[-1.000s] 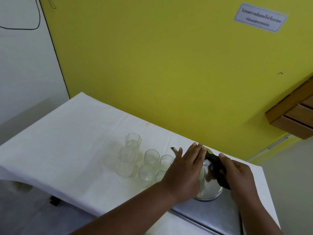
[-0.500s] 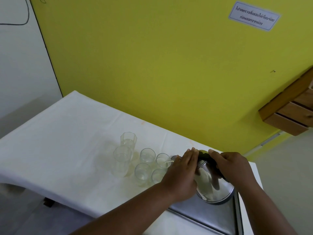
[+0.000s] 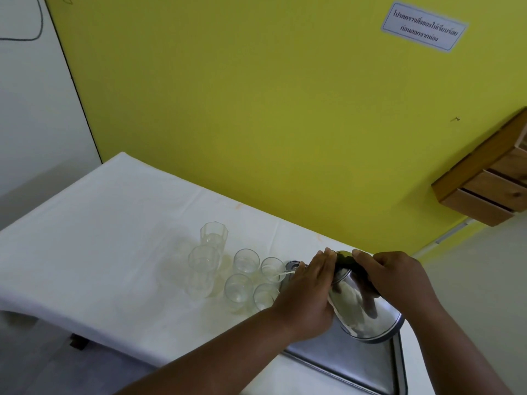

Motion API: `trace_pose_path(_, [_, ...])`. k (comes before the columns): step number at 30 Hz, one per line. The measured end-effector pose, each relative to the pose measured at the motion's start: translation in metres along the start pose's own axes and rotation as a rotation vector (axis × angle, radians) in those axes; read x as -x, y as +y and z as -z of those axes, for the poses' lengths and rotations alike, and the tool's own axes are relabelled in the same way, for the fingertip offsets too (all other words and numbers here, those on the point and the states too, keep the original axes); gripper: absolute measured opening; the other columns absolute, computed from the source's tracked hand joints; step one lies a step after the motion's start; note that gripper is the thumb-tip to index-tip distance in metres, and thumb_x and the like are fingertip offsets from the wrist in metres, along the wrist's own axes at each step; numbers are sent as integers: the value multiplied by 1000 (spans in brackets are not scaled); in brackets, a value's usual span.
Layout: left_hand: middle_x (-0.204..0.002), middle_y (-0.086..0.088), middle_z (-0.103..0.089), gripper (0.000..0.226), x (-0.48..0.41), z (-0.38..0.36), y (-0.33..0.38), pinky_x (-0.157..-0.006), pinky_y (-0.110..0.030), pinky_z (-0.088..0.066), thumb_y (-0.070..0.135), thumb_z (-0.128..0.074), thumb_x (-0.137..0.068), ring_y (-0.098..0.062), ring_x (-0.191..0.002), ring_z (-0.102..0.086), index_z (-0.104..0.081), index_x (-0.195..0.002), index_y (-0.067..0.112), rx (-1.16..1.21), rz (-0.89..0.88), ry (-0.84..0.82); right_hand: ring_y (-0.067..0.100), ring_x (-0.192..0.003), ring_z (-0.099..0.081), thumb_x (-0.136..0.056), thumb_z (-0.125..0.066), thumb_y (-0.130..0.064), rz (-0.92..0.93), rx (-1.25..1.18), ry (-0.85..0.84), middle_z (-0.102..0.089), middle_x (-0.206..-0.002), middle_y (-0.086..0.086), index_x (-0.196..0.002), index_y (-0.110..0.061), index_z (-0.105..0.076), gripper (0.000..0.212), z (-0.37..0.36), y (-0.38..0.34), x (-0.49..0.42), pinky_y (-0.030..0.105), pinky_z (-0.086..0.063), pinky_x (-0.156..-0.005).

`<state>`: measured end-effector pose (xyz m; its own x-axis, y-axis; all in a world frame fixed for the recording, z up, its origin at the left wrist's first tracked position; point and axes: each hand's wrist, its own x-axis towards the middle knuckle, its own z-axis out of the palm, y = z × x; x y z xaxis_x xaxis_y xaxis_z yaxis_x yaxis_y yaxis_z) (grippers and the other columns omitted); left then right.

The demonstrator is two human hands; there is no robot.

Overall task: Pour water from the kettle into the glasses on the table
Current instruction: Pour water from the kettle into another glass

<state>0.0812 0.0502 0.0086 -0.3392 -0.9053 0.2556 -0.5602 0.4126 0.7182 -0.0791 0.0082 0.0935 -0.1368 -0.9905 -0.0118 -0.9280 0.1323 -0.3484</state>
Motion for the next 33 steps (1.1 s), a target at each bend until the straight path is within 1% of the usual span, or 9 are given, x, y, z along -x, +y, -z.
trace_pose_path(3, [-159, -16, -12, 83, 0, 0, 1, -116, -49, -16, 6, -47, -77, -27, -146, -6, -9, -150, 2, 4, -1, -5, 37, -64, -64, -87, -57, -56, 6, 1, -1, -65, -58, 23, -57, 3, -58, 66, 1, 2, 0, 36, -46, -58])
trace_pose_path(7, [-159, -16, -12, 82, 0, 1, 3, -116, -48, -15, 5, -48, -77, -27, -146, -6, -9, -150, 1, 8, -1, -12, 37, -65, -65, -88, -57, -56, 7, 3, -5, -66, -58, 22, -58, 2, -61, 66, 3, 1, 2, 40, -52, -63])
trace_pose_path(11, [-159, -15, -12, 82, 0, 1, 5, -117, -48, -14, 2, -49, -78, -27, -146, -6, -9, -150, 1, 9, -5, -16, 37, -65, -65, -88, -57, -55, 10, 3, 2, -66, -58, 22, -57, 2, -60, 65, 5, 1, 3, 37, -49, -60])
trace_pose_path(14, [-159, -15, -11, 82, 0, 2, 6, -117, -47, -14, 2, -49, -79, -26, -147, -5, -8, -150, 2, 10, -6, -18, 36, -65, -66, -88, -56, -56, 8, 8, -4, -67, -58, 21, -56, 1, -61, 65, 6, 1, 3, 40, -53, -64])
trace_pose_path(19, [-159, -15, -12, 82, 0, 2, 6, -117, -47, -15, 3, -50, -79, -26, -146, -6, -9, -150, 1, 3, -12, -12, 35, -63, -65, -87, -57, -56, 5, -2, 3, -66, -55, 19, -44, -11, -52, 62, 7, 0, 3, 41, -53, -64])
trace_pose_path(26, [-158, -17, -13, 81, 0, 3, 8, -117, -47, -15, 2, -50, -79, -28, -146, -7, -10, -149, 0, 6, -23, 4, 34, -64, -66, -87, -55, -56, 17, 4, -5, -67, -56, 19, -54, -3, -63, 63, 9, 1, 3, 41, -54, -64])
trace_pose_path(29, [-158, -16, -14, 81, 0, 3, 8, -116, -47, -16, 2, -50, -79, -27, -146, -7, -10, -149, 0, 10, -25, 5, 35, -64, -66, -87, -56, -56, 16, -5, -3, -67, -57, 20, -52, -3, -60, 63, 9, 1, 4, 41, -54, -64])
trace_pose_path(31, [-158, -16, -14, 81, 0, 3, 9, -116, -48, -16, 2, -50, -79, -28, -146, -8, -11, -149, 0, 10, -25, 8, 36, -64, -66, -87, -56, -56, 9, -14, 1, -67, -58, 21, -47, -7, -56, 63, 9, 0, 5, 41, -53, -64])
trace_pose_path(33, [-158, -16, -14, 80, 0, 4, 9, -117, -47, -15, 3, -50, -79, -28, -146, -8, -11, -149, 0, 11, -26, 11, 35, -64, -66, -87, -57, -56, 2, -18, 1, -67, -57, 20, -47, -8, -56, 62, 10, 0, 5, 41, -53, -65])
